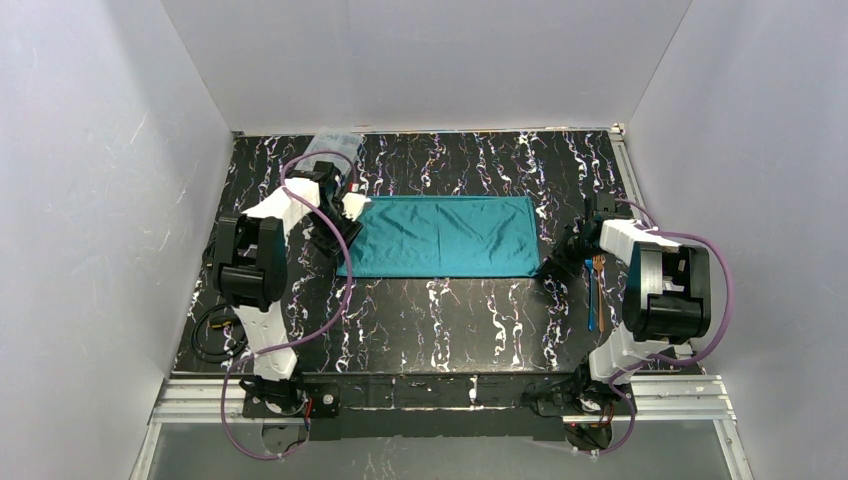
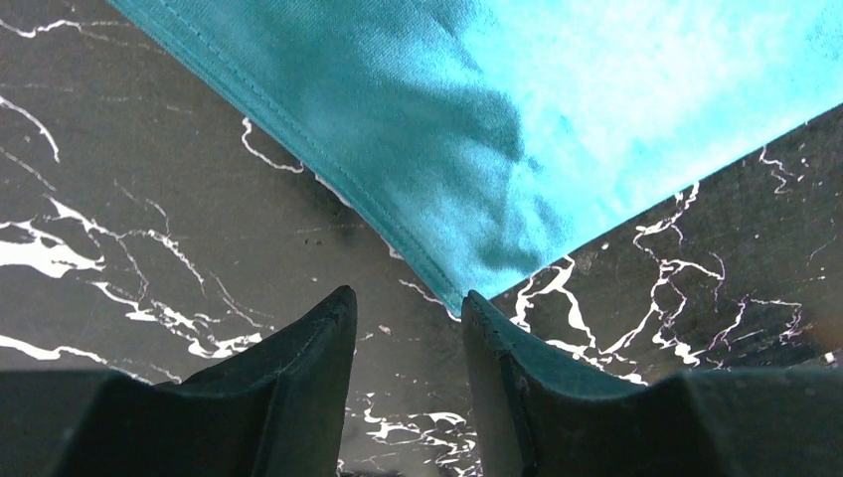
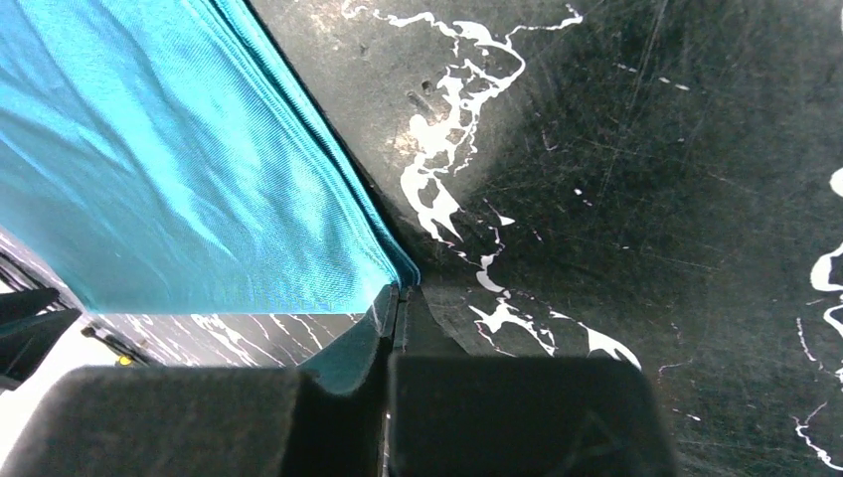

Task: Fold the napkin into a case and place the utensils inside
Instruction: Pick up the rectangle-folded napkin from the center of the board, then fold the rectangle-folded napkin at the center of the board.

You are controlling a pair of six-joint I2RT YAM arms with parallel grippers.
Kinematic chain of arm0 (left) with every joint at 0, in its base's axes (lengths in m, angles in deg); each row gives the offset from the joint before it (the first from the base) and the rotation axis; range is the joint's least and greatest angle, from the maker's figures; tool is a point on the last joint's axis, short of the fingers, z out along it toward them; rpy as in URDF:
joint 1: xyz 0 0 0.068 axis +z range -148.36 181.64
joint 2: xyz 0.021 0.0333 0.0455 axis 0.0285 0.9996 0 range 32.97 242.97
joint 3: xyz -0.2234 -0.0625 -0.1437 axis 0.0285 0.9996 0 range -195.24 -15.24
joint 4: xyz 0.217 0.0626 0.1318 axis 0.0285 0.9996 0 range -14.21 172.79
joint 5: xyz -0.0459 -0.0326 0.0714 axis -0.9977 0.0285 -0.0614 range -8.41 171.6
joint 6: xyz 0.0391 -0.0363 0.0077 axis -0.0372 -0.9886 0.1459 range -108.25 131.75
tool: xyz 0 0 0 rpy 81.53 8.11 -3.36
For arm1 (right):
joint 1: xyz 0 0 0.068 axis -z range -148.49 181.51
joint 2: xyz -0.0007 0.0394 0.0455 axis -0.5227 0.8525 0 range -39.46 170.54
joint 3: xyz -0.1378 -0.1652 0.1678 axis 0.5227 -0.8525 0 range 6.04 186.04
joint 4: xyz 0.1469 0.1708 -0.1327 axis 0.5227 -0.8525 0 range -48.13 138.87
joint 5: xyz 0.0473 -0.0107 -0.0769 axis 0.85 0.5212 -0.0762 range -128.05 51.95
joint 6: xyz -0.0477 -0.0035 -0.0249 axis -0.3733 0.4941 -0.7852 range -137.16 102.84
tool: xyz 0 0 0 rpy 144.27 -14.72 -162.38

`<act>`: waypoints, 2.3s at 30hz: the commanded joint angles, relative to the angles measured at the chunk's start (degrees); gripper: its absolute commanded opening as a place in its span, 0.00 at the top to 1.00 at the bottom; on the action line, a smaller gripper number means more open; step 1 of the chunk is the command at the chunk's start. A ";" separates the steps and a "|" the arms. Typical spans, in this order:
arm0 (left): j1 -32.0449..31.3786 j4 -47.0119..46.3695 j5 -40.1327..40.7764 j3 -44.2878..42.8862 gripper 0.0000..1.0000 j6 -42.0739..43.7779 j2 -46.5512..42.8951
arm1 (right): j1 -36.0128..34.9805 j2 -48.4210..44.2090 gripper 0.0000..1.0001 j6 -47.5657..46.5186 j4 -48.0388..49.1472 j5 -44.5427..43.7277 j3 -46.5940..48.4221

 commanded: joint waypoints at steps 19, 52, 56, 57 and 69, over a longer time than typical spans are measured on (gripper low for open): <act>1.39 -0.06 -2.76 2.39 0.61 -0.22 -1.65 | -26.74 4.77 0.99 4.38 -6.63 -5.09 27.26; 12.24 4.91 -10.31 2.90 0.62 -0.70 -6.99 | -51.05 41.33 0.99 12.69 -4.65 -0.46 69.51; 12.33 5.00 -10.18 3.04 0.63 -0.84 -7.02 | -51.95 43.51 0.99 13.35 -3.26 0.62 72.47; 12.33 4.98 -10.17 3.19 0.63 -0.92 -7.09 | -52.17 44.13 0.99 13.39 -2.91 1.07 73.17; 12.88 5.32 -10.10 2.63 0.63 -1.04 -6.67 | -54.99 48.50 0.99 11.72 1.84 6.42 74.87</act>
